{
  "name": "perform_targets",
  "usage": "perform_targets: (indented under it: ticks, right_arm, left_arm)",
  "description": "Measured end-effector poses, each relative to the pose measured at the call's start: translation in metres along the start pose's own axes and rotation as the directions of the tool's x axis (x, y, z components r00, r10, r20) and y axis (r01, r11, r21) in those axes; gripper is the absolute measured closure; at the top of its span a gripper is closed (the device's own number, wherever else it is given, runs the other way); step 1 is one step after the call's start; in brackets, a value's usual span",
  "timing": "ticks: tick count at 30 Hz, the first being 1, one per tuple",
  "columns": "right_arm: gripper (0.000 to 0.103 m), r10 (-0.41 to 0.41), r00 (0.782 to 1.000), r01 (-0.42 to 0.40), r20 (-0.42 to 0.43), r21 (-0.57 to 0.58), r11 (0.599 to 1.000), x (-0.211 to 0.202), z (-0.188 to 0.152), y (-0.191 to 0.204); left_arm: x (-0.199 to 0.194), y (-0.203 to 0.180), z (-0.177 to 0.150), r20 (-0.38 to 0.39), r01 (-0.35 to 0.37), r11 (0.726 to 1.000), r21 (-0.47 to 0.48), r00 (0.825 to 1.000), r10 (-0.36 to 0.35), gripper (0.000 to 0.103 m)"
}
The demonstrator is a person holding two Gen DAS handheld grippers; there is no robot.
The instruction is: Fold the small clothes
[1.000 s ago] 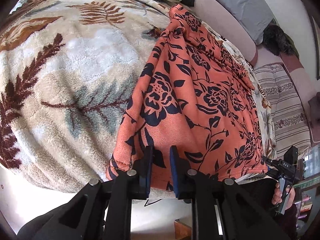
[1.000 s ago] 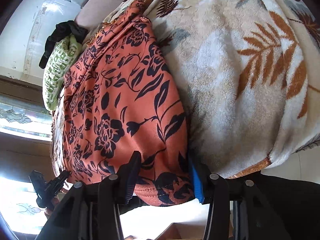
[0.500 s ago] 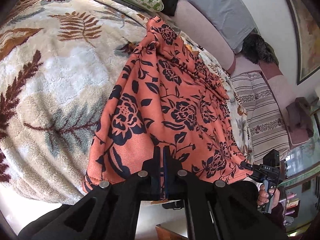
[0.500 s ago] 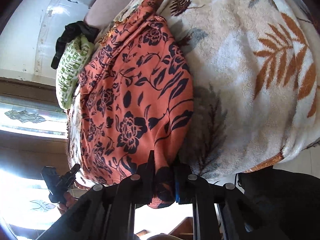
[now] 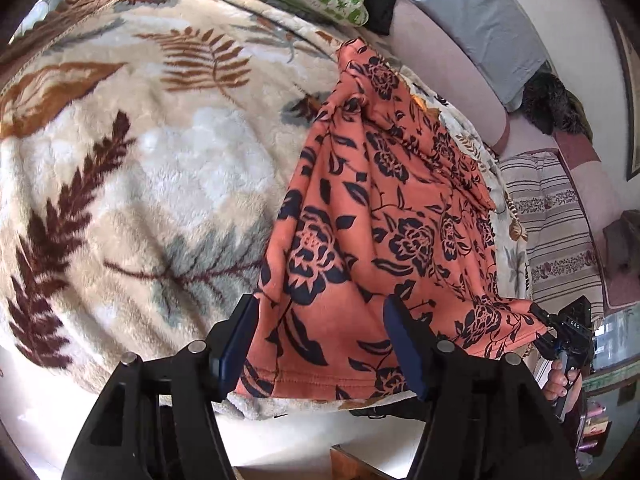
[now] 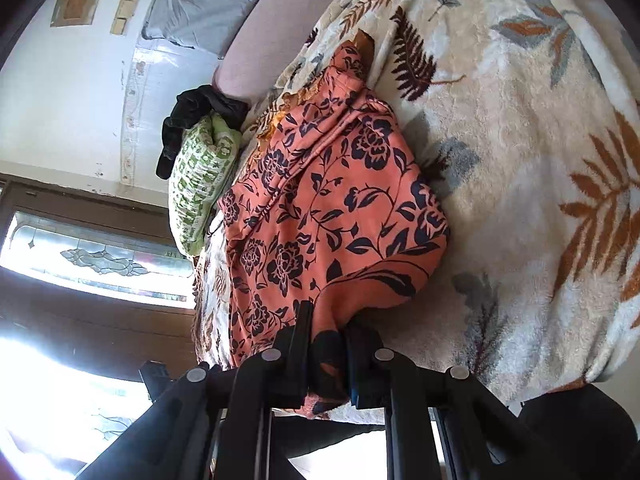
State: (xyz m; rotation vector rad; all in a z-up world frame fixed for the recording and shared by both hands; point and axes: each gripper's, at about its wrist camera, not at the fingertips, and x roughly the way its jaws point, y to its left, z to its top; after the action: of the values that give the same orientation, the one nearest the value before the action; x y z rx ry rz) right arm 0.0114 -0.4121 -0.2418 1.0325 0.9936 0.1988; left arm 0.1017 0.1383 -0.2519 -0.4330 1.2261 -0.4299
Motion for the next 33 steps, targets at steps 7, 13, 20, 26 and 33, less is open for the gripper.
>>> perform_targets:
  ticks: [7,13,20,26,33]
  right_arm:
    - [0.088,0.009,1.000,-0.009,-0.005,0.033,0.999,-0.003,-0.016,-0.012]
    - [0.088,0.014,1.000,-0.014,0.008,0.012,1.000,-0.010,-0.021,-0.004]
    - [0.088,-0.004,1.000,0.004,-0.018,0.019,1.000,0.000,-0.020,-0.007]
    - [0.088,-0.019,0.999,0.020,-0.048,0.025,0.999,0.012,-0.024,-0.012]
    - [0.088,-0.011,0.999,0.012,-0.032,0.031,0.999,0.005,-0.022,-0.012]
  left_arm:
    - [0.029,-0.013,-0.016,-0.038,-0.043,0.997,0.065,0.998,0.046,0.086]
    - [0.023,-0.006,-0.020,-0.040,-0.061,0.997,0.048,0.997,0.063,0.100]
    - [0.007,-0.010,-0.018,0.018,-0.190,0.980,0.063,0.982,0.189,0.026]
    - [0.032,-0.016,-0.027,-0.039,-0.244,0.960,0.139,0.967,0.252,0.039]
    - [0.018,-0.010,-0.019,-0.030,-0.170,0.978,0.119,0.984,0.174,0.090]
